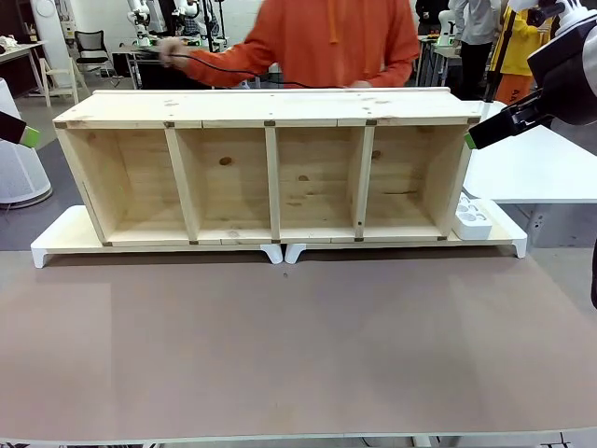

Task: Perform cable management.
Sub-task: When the cord part of the Power Cable appears at the lower middle area of the table and stops, grasp the cord part of the Power Cable.

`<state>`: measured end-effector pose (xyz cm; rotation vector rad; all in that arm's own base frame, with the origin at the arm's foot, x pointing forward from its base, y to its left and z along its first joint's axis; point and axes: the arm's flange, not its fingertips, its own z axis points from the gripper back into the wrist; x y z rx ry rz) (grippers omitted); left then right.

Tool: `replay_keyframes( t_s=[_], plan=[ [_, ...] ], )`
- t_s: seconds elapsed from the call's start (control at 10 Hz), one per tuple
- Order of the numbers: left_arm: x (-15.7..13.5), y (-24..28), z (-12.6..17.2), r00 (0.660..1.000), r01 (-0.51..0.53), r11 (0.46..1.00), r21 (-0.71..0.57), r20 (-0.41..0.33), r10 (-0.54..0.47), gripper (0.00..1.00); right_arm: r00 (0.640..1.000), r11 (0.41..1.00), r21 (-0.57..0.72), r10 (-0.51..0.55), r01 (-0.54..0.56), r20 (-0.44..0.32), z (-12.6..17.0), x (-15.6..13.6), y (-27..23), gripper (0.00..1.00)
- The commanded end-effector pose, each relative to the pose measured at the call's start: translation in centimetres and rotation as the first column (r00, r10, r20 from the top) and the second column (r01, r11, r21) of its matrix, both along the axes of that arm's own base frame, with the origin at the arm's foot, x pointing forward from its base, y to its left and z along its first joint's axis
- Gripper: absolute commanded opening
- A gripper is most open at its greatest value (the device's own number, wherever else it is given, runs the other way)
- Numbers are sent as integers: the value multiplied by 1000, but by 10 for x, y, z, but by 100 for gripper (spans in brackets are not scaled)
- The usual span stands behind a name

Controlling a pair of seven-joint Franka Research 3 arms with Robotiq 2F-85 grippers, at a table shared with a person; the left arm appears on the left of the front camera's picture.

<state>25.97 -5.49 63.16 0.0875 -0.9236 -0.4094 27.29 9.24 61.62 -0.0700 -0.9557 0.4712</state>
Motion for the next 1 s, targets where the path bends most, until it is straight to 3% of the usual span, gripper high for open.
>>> replay_keyframes(
  t_s=[0.0,0.9],
  plan=[
    [2,0,1,1000,2,1000,-3,11,-2,100,1000,1000,-3,2,-2,3,0,0,0,100],
    [2,0,1,1000,2,1000,-3,11,-2,100,1000,1000,-3,2,-2,3,0,0,0,100]
  ],
)
